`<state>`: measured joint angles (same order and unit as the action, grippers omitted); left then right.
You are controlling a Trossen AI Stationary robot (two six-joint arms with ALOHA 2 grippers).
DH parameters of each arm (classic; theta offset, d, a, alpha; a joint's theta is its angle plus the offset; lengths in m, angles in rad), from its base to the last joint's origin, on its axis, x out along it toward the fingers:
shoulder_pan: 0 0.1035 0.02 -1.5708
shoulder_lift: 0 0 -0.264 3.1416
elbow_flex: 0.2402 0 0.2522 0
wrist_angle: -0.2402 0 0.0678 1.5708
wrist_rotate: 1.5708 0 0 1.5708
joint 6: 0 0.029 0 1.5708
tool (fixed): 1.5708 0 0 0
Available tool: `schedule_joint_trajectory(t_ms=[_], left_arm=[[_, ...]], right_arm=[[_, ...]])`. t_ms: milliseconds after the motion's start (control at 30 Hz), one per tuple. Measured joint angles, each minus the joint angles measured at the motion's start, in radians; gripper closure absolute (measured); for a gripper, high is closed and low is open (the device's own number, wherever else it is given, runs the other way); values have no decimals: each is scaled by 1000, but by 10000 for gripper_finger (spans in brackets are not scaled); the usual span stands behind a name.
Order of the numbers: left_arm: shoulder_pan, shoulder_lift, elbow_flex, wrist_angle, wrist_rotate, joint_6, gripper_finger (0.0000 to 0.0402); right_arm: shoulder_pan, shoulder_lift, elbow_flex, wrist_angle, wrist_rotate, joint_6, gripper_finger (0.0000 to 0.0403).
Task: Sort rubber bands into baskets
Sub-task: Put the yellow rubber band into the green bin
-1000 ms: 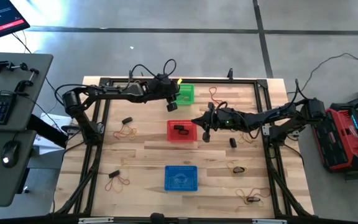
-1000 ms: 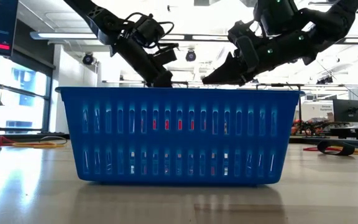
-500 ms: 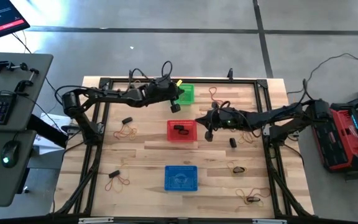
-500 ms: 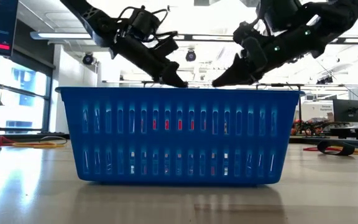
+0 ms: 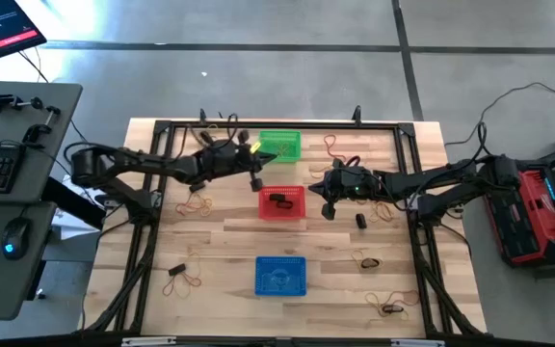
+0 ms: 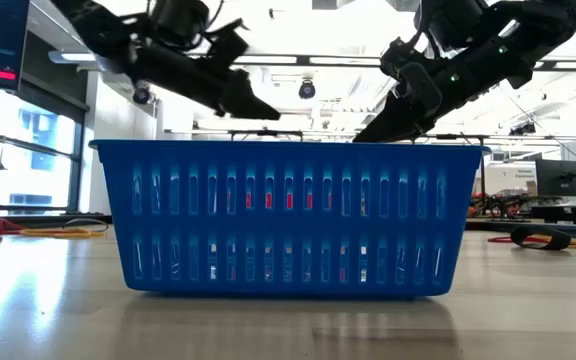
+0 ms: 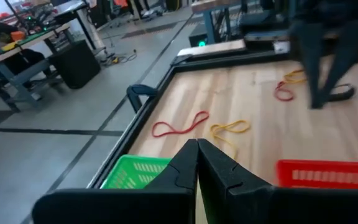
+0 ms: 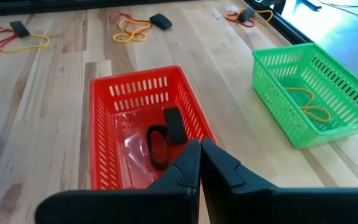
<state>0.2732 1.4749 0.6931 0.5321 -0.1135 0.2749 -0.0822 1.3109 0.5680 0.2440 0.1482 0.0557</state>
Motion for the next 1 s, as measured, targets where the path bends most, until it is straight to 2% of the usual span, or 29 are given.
schedule_joint_trajectory(t_ms=[300, 600, 833, 1000], left_arm=[[-56, -105, -112, 5, 0, -44, 401], [-87, -106, -238, 228, 1, -81, 401], [-92, -106, -247, 236, 17, -65, 401], [-102, -101, -247, 303, 36, -64, 401]], right_arm=[[0, 1, 0, 15, -11, 1, 402], [0, 1, 0, 20, -14, 0, 402], [0, 1, 0, 17, -13, 18, 402], [-4, 1, 19, 30, 5, 11, 402]])
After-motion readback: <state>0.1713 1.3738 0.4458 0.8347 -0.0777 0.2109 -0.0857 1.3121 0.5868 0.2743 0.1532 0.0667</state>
